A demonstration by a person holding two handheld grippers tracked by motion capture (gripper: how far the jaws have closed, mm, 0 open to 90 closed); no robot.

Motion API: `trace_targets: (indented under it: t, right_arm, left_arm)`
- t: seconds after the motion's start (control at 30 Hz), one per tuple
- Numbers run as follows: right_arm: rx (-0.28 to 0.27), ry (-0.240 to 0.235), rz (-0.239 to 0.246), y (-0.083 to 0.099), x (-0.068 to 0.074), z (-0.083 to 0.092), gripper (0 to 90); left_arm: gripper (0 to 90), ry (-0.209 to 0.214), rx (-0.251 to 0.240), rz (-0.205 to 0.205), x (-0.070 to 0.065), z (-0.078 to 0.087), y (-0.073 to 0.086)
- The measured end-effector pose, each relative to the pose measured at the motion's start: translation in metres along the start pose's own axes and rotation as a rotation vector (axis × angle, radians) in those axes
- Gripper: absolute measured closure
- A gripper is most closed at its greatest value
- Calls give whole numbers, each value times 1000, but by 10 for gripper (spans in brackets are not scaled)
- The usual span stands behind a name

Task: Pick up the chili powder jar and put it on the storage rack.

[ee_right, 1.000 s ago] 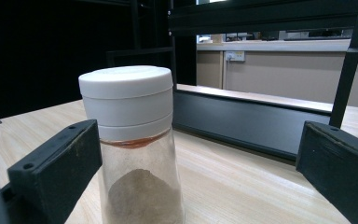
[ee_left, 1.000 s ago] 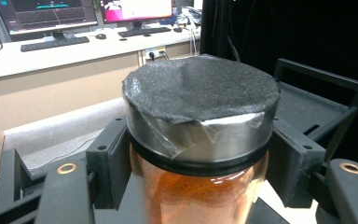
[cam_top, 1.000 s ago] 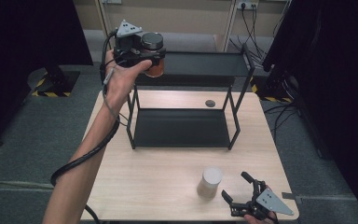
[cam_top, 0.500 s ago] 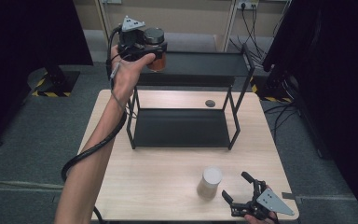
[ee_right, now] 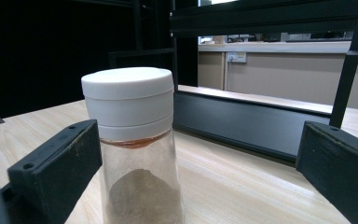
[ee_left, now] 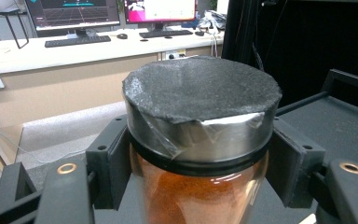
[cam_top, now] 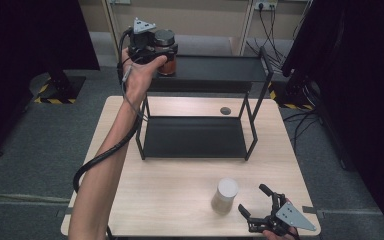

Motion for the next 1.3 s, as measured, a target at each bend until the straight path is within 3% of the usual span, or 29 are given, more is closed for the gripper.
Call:
trace_targets:
  t: [0.3,0.63,0.73,1.0,1.3]
  right_arm:
    - [0,0,-2,0,0,0,5]
    - [0,-4,0,0,0,0,5]
    - [-1,-4,0,0,0,0,5]
    - [-1,-5,1,0,1,-1,5]
    - [0,-4,2,0,1,-1,5]
  left_arm:
    - [316,-1,5,1,-1,-5,4]
    - [312,2,-22,5,0,-4,11]
    - [213,1,-26,34,0,-3,12]
    - [36,-32,-15,31,-7,3,13]
    - [30,-11,-23,13,-11,12,19]
Point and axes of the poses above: each handheld gripper's, and its own axes: z roughly backward along the jaws, y roughly out of its underside, x roughly to its left, the point moved 1 cm from there along -z, roughly forward along the jaws, and after that the axes turned 3 degrees about z, right-handed, at the moved point
